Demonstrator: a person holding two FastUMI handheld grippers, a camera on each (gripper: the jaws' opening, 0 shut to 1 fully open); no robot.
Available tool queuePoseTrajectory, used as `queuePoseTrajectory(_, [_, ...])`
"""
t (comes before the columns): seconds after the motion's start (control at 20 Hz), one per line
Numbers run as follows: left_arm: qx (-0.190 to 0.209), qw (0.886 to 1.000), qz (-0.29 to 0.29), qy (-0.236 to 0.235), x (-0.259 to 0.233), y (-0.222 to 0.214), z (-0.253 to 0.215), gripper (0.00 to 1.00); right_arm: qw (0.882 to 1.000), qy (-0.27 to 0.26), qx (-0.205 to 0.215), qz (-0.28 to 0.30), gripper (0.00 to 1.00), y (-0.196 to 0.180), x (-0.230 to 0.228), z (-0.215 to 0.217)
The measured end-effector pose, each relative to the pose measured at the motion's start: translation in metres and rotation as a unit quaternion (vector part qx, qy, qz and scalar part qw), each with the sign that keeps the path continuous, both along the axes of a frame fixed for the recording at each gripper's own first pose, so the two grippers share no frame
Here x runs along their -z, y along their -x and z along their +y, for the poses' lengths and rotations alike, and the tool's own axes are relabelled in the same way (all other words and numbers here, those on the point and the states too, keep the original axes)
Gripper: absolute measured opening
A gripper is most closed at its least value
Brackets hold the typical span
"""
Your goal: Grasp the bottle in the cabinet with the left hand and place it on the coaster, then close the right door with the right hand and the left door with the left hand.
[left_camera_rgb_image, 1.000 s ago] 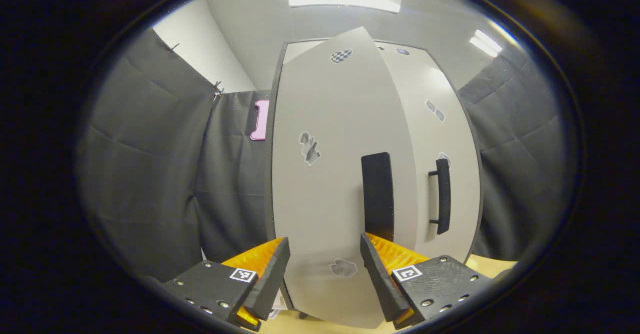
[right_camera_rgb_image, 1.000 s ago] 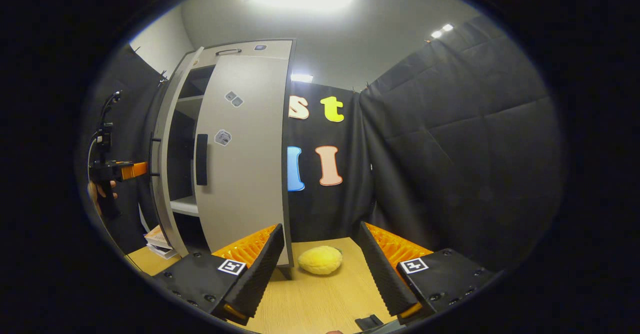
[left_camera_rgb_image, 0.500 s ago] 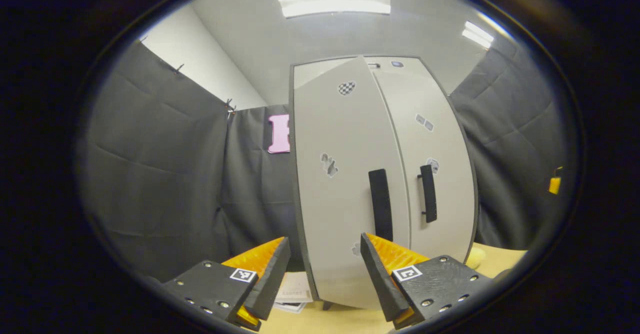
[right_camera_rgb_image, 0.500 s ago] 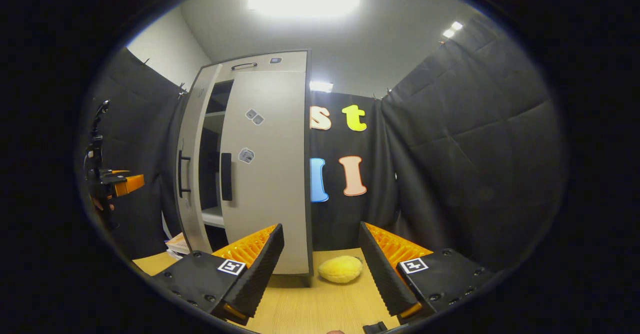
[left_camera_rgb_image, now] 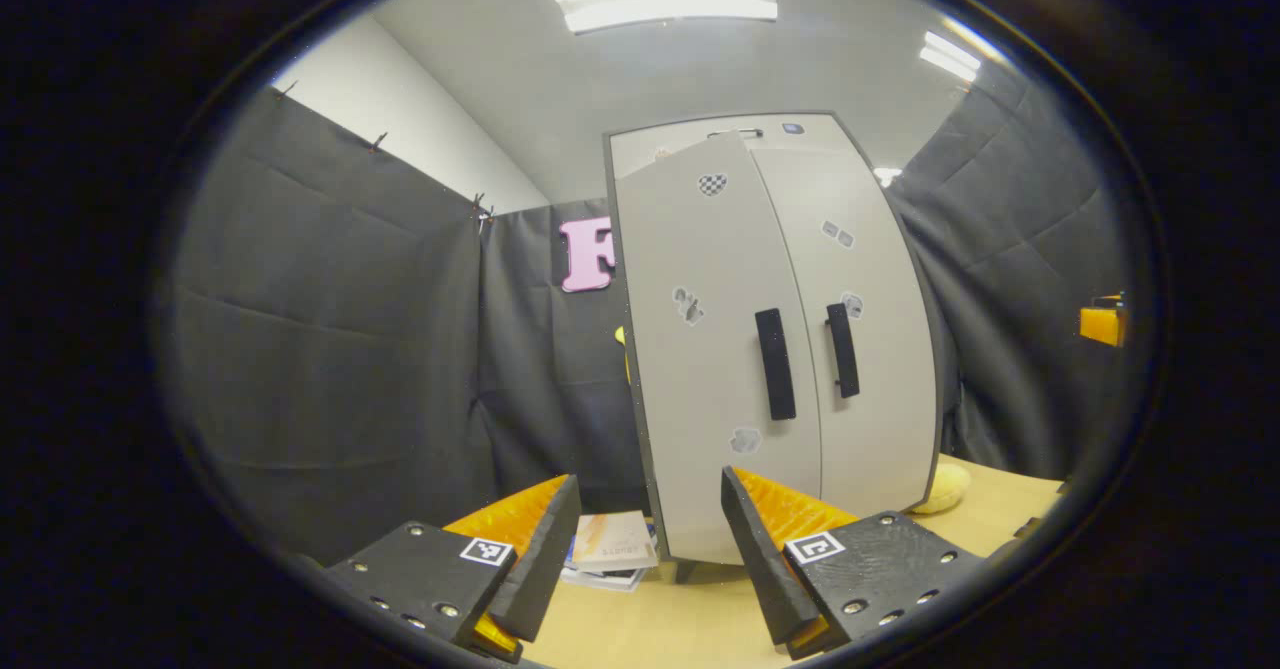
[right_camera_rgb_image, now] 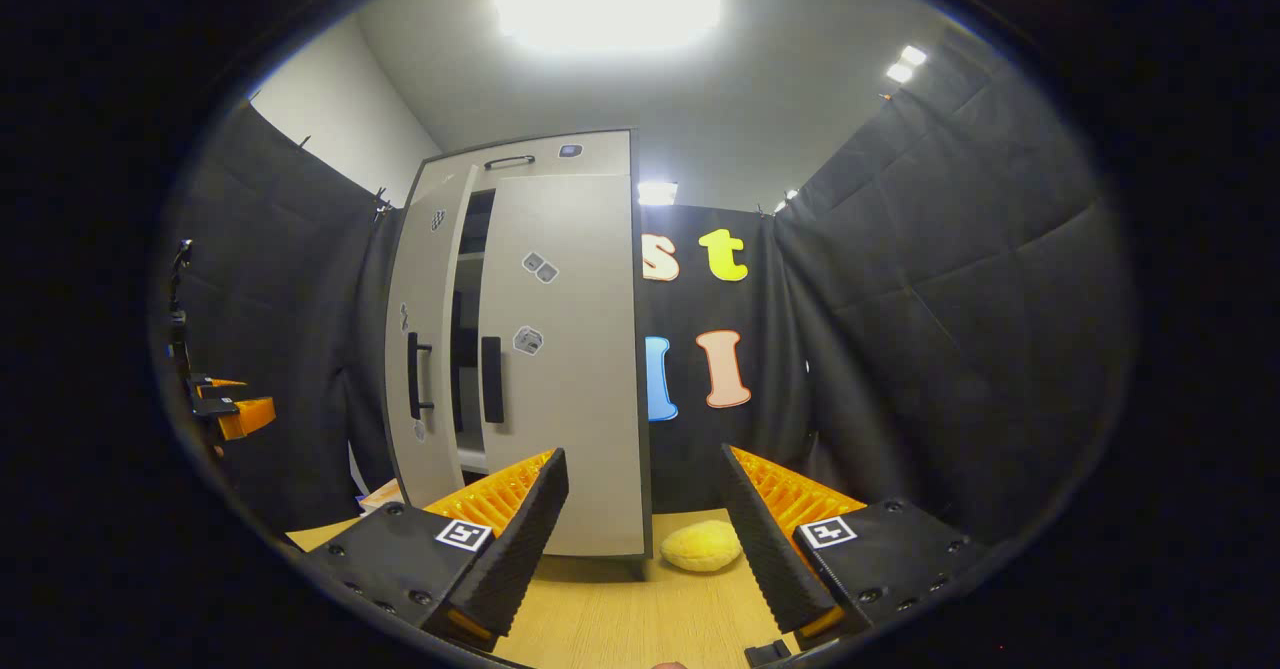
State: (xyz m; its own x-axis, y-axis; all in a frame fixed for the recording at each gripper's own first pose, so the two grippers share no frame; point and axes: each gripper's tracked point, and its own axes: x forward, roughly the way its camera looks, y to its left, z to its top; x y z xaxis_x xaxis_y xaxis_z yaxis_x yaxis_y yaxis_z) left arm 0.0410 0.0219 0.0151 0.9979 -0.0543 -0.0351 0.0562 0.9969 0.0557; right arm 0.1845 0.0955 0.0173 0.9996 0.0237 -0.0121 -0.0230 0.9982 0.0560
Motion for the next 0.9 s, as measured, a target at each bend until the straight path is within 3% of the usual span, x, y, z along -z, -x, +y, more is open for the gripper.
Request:
queuePoseTrajectory(0.15, [-0.001, 1.0, -0.001, 0.004, 0.0, 0.017, 0.012, 0.83, 1.0, 0.009, 0.002, -0.01, 0.96, -0.003, -0.003, -0.003])
queuePoseTrajectory(0.2, [-0.002, 1.0, -0.002, 0.004, 0.0, 0.022, 0.015, 0.9, 1.0, 0.01, 0.002, -0.011, 0.96, -0.003, -0.004, -0.003])
queuePoseTrajectory(0.25, [-0.002, 1.0, -0.002, 0.005, -0.001, 0.026, 0.017, 0.83, 1.0, 0.01, 0.002, -0.011, 0.96, -0.003, -0.004, -0.002])
queuePoseTrajectory(0.4, [-0.005, 1.0, -0.005, 0.01, -0.001, 0.04, 0.025, 0.83, 1.0, 0.007, 0.001, -0.006, 0.96, 0.001, -0.002, -0.002])
queuePoseTrajectory(0.45, [-0.008, 1.0, -0.006, 0.01, -0.001, 0.044, 0.027, 0.9, 1.0, 0.006, 0.002, -0.005, 0.96, 0.002, -0.002, -0.001])
queuePoseTrajectory(0.5, [-0.009, 1.0, -0.007, 0.008, 0.0, 0.048, 0.03, 0.83, 1.0, 0.004, 0.003, -0.005, 0.96, 0.001, -0.002, 0.0])
queuePoseTrajectory(0.6, [-0.012, 1.0, -0.006, 0.004, 0.002, 0.053, 0.035, 0.83, 1.0, 0.0, 0.004, -0.002, 0.96, 0.003, -0.001, 0.001])
queuePoseTrajectory(0.65, [-0.014, 1.0, -0.004, 0.005, 0.003, 0.055, 0.038, 0.9, 1.0, 0.0, 0.004, -0.001, 0.96, 0.004, 0.0, 0.001])
queuePoseTrajectory(0.7, [-0.016, 1.0, -0.003, 0.006, 0.003, 0.056, 0.041, 0.83, 1.0, 0.002, 0.004, 0.0, 0.96, 0.004, 0.0, 0.0])
queuePoseTrajectory(0.85, [-0.024, 1.0, -0.002, 0.01, 0.004, 0.06, 0.051, 0.83, 1.0, 0.005, 0.003, -0.001, 0.96, 0.004, 0.0, 0.0])
queuePoseTrajectory(0.9, [-0.028, 1.0, -0.001, 0.01, 0.006, 0.062, 0.054, 0.9, 1.0, 0.006, 0.002, -0.001, 0.96, 0.003, 0.0, 0.0])
